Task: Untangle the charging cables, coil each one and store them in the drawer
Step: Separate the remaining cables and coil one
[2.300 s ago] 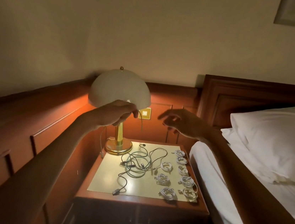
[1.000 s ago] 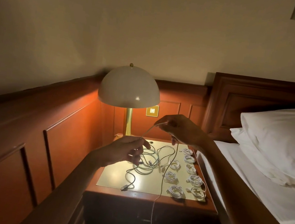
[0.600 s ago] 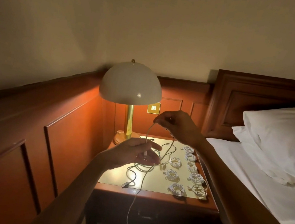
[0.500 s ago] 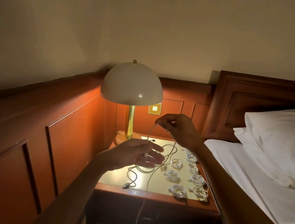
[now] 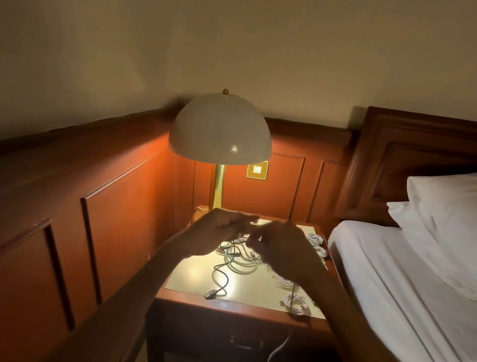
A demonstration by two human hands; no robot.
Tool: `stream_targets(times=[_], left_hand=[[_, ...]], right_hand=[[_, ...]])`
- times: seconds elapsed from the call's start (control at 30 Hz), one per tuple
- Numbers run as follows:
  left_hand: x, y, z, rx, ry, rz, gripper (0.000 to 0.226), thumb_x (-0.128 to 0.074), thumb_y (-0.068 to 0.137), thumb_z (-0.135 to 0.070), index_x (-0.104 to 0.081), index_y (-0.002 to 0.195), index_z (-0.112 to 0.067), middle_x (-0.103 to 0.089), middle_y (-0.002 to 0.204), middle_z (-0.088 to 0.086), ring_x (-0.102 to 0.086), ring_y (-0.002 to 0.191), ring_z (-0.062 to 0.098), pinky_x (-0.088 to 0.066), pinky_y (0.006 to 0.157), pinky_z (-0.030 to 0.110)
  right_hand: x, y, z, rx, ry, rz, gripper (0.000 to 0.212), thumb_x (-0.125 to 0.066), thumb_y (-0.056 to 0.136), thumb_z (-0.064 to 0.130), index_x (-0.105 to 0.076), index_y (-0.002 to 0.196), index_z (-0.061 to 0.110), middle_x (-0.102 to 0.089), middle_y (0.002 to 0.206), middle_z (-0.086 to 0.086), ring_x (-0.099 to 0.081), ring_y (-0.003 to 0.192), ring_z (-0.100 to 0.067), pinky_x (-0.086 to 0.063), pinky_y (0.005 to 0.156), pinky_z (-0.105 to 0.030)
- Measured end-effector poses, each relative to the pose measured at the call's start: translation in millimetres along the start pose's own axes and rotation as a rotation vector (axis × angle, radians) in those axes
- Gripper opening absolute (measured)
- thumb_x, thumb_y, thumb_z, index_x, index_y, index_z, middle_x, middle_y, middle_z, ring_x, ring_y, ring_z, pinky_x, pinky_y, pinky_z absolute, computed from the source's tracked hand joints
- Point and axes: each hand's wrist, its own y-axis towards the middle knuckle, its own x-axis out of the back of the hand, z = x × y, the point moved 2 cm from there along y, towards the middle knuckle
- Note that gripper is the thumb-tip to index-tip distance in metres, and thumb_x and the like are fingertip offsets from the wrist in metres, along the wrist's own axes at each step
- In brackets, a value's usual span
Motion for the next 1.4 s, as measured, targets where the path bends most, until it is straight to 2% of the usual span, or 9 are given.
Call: stream_targets(times=[0.2, 0.33, 0.47, 0.57, 0.73, 0.87, 1.13, 1.3, 1.4], left_hand=[[5, -16, -9, 0.188, -0.176, 0.428, 0.043, -0.038, 0.106, -0.020, -0.047, 0.134, 0.012, -0.059, 0.127, 0.030, -0.056, 0.123, 0.043, -0.039, 0.110, 0.057], [0, -30, -33, 0.129, -0.245, 0.540, 0.030, -0.036, 0.104, -0.008, -0.060, 0.116, 0.005, -0.075, 0.094, 0.000, -0.071, 0.094, 0.017, -0.054, 0.087, 0.029], [-5, -30, -36, 0.124, -0.803, 0.116, 0.020, -0.059, 0.086, -0.020, -0.076, 0.081, -0.013, -0.073, 0.076, 0.004, -0.072, 0.074, 0.016, -0.058, 0.073, 0.029], [-12, -18, -20, 0.082, -1.198, -0.109, 0.025, -0.049, 0.094, -0.013, -0.070, 0.104, -0.003, -0.073, 0.106, 0.012, -0.071, 0.100, 0.022, -0.058, 0.087, 0.034], [-19, -5, 8, -0.067, -0.403, -0.479, 0.027, -0.040, 0.106, -0.021, -0.065, 0.115, -0.014, -0.070, 0.120, 0.003, -0.065, 0.114, 0.013, -0.046, 0.106, 0.035], [-19, -6, 7, -0.200, 0.171, -0.087, 0.028, -0.041, 0.105, -0.016, -0.067, 0.095, -0.014, -0.070, 0.086, -0.019, -0.068, 0.085, 0.006, -0.052, 0.080, 0.026], [-4, -22, -18, -0.028, -0.650, 0.420, 0.038, -0.048, 0.101, -0.034, -0.051, 0.090, 0.002, -0.051, 0.061, -0.005, -0.052, 0.061, 0.013, -0.049, 0.081, 0.038], [-11, -11, -23, -0.074, -1.333, -0.125, 0.024, -0.048, 0.099, -0.019, -0.065, 0.104, -0.004, -0.072, 0.094, 0.008, -0.071, 0.092, 0.019, -0.056, 0.092, 0.035], [-23, -4, -8, -0.045, -1.055, -0.369, 0.036, -0.042, 0.102, -0.025, -0.057, 0.127, -0.004, -0.067, 0.125, 0.010, -0.065, 0.116, 0.020, -0.047, 0.105, 0.034]], right_hand=[[63, 30, 6, 0.247, 0.063, 0.236, 0.015, -0.084, 0.078, 0.029, -0.079, 0.084, 0.016, -0.072, 0.067, 0.009, -0.067, 0.059, -0.004, -0.054, 0.065, -0.026], [48, 33, -9, 0.162, 0.502, 0.161, 0.023, -0.087, 0.072, 0.029, -0.077, 0.085, 0.012, -0.073, 0.073, -0.008, -0.055, 0.056, -0.036, -0.042, 0.053, -0.029], [-6, 7, -23, -0.197, 0.987, -0.043, 0.020, -0.073, 0.083, 0.031, -0.074, 0.081, 0.012, -0.064, 0.062, 0.001, -0.037, 0.051, -0.019, -0.028, 0.046, -0.023], [-44, -21, -16, -0.261, 0.932, -0.052, 0.019, -0.063, 0.097, 0.026, -0.077, 0.091, 0.015, -0.068, 0.067, -0.003, -0.048, 0.051, -0.025, -0.037, 0.045, -0.024], [-40, -23, -1, -0.134, 0.350, 0.053, 0.019, -0.059, 0.099, 0.024, -0.076, 0.102, 0.016, -0.069, 0.063, 0.007, -0.061, 0.048, -0.005, -0.051, 0.050, -0.016], [11, 0, -3, -0.004, -0.010, 0.036, 0.014, -0.069, 0.092, 0.028, -0.079, 0.097, 0.019, -0.075, 0.083, 0.005, -0.065, 0.067, -0.006, -0.054, 0.072, -0.026], [50, 18, -24, -0.038, 0.642, -0.008, 0.006, -0.073, 0.087, 0.015, -0.077, 0.090, 0.012, -0.069, 0.068, -0.005, -0.055, 0.048, 0.000, -0.041, 0.050, -0.012], [-32, -22, -6, -0.222, 0.797, -0.070, 0.020, -0.059, 0.099, 0.029, -0.078, 0.093, 0.025, -0.058, 0.059, -0.001, -0.041, 0.044, -0.003, -0.031, 0.043, -0.017], [-48, -31, -2, -0.194, 0.558, -0.016, 0.021, -0.056, 0.101, 0.025, -0.076, 0.105, 0.020, -0.061, 0.055, 0.007, -0.051, 0.045, -0.004, -0.042, 0.050, -0.016]])
